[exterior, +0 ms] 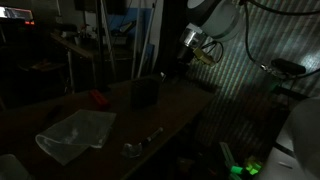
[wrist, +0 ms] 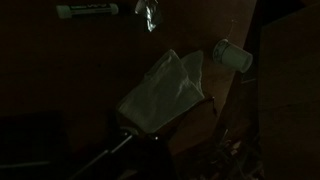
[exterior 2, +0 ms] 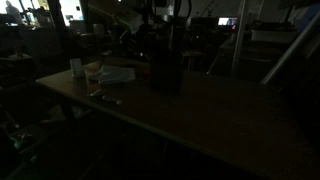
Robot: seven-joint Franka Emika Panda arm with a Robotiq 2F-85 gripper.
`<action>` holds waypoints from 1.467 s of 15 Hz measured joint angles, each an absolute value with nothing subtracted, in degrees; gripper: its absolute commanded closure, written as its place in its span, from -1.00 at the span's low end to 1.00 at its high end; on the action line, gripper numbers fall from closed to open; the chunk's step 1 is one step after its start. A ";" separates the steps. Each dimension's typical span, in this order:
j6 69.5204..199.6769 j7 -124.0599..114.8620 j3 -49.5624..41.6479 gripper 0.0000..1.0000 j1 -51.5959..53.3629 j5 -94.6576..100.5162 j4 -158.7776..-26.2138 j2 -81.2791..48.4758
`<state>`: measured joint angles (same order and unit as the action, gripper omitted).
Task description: Shove the cloth into the black box
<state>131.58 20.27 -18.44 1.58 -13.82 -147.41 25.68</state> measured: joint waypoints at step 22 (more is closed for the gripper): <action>131.60 20.27 -18.44 -1.00 1.57 -13.82 -146.92 25.93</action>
<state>131.60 20.27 -18.44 1.57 -13.82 -146.92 25.93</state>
